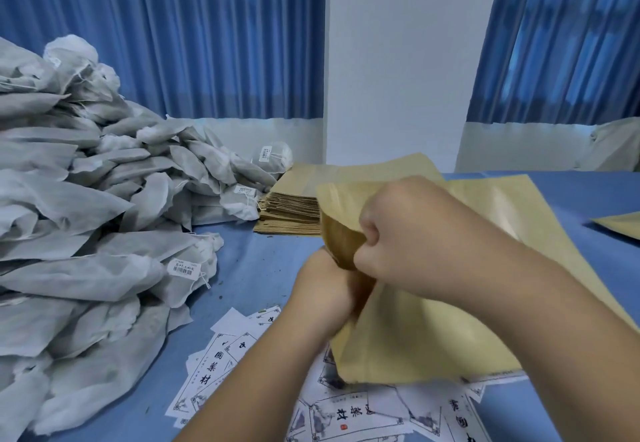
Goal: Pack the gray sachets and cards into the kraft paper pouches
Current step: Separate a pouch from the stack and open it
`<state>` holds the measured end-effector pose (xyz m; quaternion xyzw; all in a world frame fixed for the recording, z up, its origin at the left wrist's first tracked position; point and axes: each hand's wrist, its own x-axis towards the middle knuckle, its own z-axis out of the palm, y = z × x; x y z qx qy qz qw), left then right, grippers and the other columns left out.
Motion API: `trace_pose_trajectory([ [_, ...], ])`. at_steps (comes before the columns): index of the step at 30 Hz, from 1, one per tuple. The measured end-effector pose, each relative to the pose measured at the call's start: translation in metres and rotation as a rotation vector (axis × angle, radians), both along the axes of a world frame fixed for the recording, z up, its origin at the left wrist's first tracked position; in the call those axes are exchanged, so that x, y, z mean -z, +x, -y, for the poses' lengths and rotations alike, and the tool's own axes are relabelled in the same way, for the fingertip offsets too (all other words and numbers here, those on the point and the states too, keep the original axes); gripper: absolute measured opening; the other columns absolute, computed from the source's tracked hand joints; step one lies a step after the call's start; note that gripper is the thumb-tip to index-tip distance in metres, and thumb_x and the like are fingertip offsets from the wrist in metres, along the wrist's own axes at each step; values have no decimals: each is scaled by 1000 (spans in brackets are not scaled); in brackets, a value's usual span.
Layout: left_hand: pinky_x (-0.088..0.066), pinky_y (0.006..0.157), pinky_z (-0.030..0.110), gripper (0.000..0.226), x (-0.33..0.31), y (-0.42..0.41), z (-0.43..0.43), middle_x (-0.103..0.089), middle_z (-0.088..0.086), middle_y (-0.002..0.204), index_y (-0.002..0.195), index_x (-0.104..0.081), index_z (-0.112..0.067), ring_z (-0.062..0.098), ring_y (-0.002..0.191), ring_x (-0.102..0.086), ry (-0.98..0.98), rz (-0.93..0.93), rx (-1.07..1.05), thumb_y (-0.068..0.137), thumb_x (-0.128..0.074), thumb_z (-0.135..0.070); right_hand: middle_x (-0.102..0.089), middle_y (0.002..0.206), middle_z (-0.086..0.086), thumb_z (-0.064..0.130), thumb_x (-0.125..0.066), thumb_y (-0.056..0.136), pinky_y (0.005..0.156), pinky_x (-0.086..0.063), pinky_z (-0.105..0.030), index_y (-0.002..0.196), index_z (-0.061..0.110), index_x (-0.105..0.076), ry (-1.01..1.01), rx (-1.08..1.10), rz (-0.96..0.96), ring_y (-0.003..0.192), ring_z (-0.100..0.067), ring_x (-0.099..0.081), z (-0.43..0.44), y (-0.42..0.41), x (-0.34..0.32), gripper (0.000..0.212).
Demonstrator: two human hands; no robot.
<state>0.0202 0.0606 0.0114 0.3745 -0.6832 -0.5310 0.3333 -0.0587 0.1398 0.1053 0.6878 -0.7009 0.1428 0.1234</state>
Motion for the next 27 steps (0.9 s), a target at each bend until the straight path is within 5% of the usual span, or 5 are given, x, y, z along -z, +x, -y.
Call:
trace_pose_trajectory([
  [6, -39, 45, 19, 29, 5, 8, 40, -49, 2, 58, 69, -48, -15, 11, 51, -44, 197, -64, -176, 93, -50, -1, -30, 54, -3, 10, -58, 65, 43, -18, -26, 52, 12, -32, -230, -37, -59, 52, -19, -28, 9, 17, -29, 28],
  [10, -44, 68, 30, 6, 4, 4, 37, -57, 12, 68, 76, -58, -6, 21, 64, -52, 363, -379, -108, 71, -56, -5, -44, 61, -5, 10, -56, 67, 49, -30, -30, 57, 12, -41, -321, -56, -22, 61, -26, -46, 36, 28, -24, 18],
  [14, -55, 58, 31, 38, 1, 7, 37, -68, 4, 67, 102, -60, -9, 17, 57, -64, 435, -675, 3, 65, -51, -6, -53, 79, 3, 16, -57, 73, 60, -45, -33, 73, 17, -54, -372, -54, 66, 75, -24, -53, 57, 27, -10, 3],
  [22, -57, 54, 37, 35, -4, 17, 49, -71, 17, 98, 124, -55, -7, 25, 68, -72, 625, -740, -30, 93, -43, 1, -67, 96, 5, 9, -59, 80, 83, -47, -34, 97, 27, -76, -317, -124, 209, 95, -20, -59, 76, 6, 3, 30],
  [27, -59, 59, 40, 25, -9, 27, 49, -64, 15, 101, 118, -54, -10, 26, 66, -68, 380, -589, -99, 93, -49, -11, -68, 90, 1, 4, -60, 77, 78, -40, -30, 92, 26, -78, -297, -134, 247, 87, -19, -57, 81, -3, 6, 31],
])
